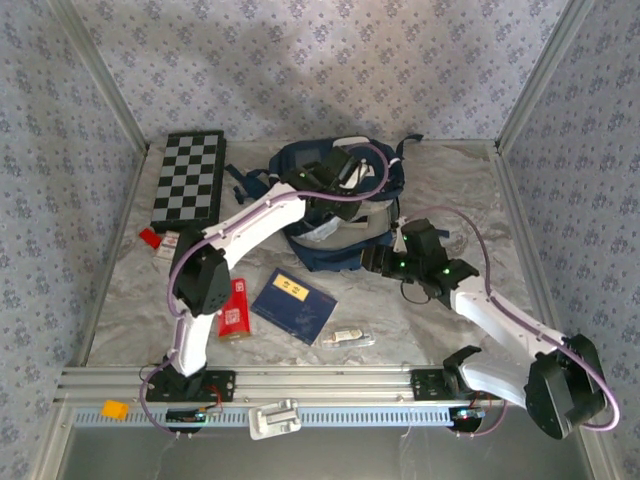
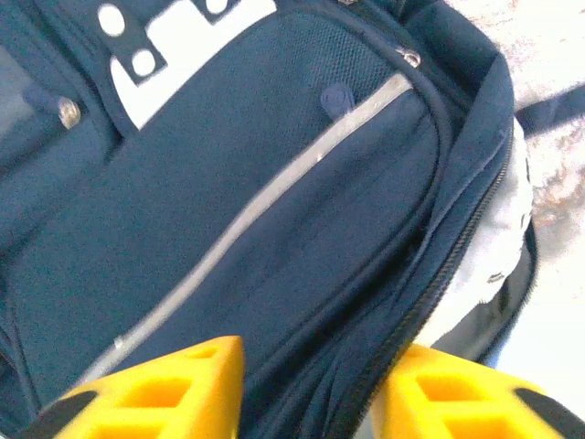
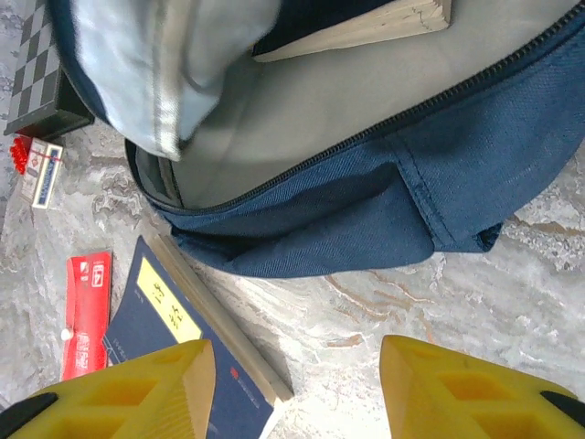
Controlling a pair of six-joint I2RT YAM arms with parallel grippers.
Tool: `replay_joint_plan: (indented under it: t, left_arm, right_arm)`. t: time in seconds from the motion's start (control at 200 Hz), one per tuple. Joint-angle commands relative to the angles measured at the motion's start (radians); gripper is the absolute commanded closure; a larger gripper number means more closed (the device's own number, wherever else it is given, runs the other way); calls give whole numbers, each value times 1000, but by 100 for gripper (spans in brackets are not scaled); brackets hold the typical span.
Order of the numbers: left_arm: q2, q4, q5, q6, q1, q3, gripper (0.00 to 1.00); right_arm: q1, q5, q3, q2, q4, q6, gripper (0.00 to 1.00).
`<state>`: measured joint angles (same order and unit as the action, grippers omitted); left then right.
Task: Pack the student bag
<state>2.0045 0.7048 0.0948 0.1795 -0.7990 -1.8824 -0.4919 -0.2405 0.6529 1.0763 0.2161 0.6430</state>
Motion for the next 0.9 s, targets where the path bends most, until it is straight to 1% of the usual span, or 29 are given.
replay_joint_plan:
  t: [0.0,0.075,0.115,0.235,0.315,0.39,0.445,0.555,0.615,0.7,0.765,0.835,0.895]
  left_arm:
    - [-205,21,-57,103,2,133,54]
    - [-351,-52,-86,187,11,317,47]
    - [-424,-75,-82,243,20,409,45]
    - [-630,-143,-107,453,41,686,37]
    - [-730,-120,-95,596,41,839,36]
    - [-813,-150,-132,715,40,985,35]
    - [-869,-167,-135,797,34,1085,34]
    - [-980,-170,-51,932,-4,1225,31]
    - [-1023,-221,-72,1009,-7,1315,30]
    - [-1055,-342,-107,1093,-11,1424,30]
    - [-1073,-363,-109,1119,-13,1458,30]
    - [-1092,-344,-82,1118,-18,1470,30]
    - [-1098,-392,-91,1123,-13,1498,30]
  right_arm:
    - [-12,-7,-21,-53,70,28,47]
    - [-24,-10,-32,-57,89,49,45]
    - [-34,-12,-36,-48,89,62,45]
    - [-101,-5,-44,8,44,101,44]
    - [-165,50,-17,60,52,102,43]
    - [-222,80,8,111,53,95,43]
    - [-256,100,17,147,41,98,43]
    - [-308,140,37,217,6,107,41]
    - [-326,145,54,264,-13,110,41]
    - [-357,169,100,328,-9,106,41]
    - [-380,198,120,361,-15,102,40]
    - [-383,189,130,399,-32,115,40]
    - [-388,184,141,425,-42,120,40]
